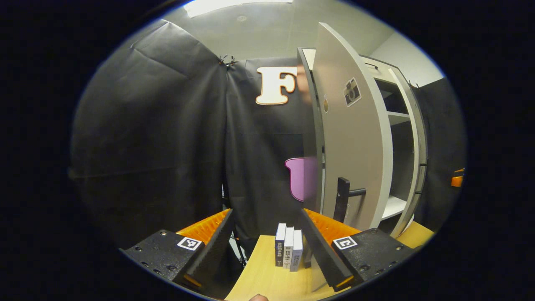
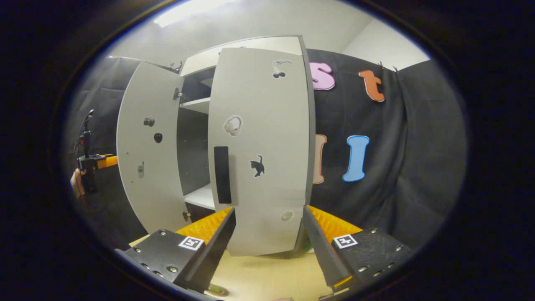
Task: Grasp the bottle in the cabinet with the left hand and place it on the coaster, then close the right door with the right hand and the left door with the left hand.
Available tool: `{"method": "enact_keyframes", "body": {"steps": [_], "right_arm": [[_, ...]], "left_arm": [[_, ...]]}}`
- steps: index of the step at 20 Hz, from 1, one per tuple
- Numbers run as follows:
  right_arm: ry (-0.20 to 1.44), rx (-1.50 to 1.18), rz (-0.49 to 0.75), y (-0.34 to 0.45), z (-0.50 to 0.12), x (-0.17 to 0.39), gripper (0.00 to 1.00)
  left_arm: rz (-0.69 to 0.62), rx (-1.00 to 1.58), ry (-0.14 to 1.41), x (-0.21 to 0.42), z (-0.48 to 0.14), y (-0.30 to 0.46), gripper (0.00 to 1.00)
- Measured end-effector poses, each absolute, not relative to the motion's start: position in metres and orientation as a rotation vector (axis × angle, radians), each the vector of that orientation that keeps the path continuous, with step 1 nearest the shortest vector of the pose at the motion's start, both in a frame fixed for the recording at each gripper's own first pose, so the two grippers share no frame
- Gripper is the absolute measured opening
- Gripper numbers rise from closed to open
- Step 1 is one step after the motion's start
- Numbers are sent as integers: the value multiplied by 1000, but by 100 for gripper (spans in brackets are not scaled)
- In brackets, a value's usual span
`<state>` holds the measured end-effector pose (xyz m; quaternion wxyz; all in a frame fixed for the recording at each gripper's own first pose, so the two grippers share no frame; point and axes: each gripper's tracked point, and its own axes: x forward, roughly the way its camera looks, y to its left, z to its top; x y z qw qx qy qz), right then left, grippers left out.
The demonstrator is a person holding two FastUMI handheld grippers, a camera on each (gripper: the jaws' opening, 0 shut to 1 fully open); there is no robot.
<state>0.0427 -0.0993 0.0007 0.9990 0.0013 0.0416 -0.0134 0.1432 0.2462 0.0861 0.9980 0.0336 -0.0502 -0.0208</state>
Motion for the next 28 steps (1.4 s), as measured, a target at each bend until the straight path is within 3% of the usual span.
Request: {"method": "enact_keyframes", "body": {"steps": [3, 4, 13, 19, 28], "right_arm": [[80, -19, -74, -119, 0, 26, 96], [78, -22, -82, -123, 1, 22, 97], [54, 29, -103, -140, 5, 0, 97], [47, 60, -119, -153, 2, -14, 97], [44, 66, -140, -162, 5, -21, 97]], "left_arm": [[-87, 44, -78, 152, 83, 225, 99], [-78, 50, -74, 149, 84, 223, 88], [-101, 37, -43, 147, 82, 205, 88], [-187, 42, -37, 144, 80, 157, 87], [-180, 15, -52, 148, 85, 123, 87]]}}
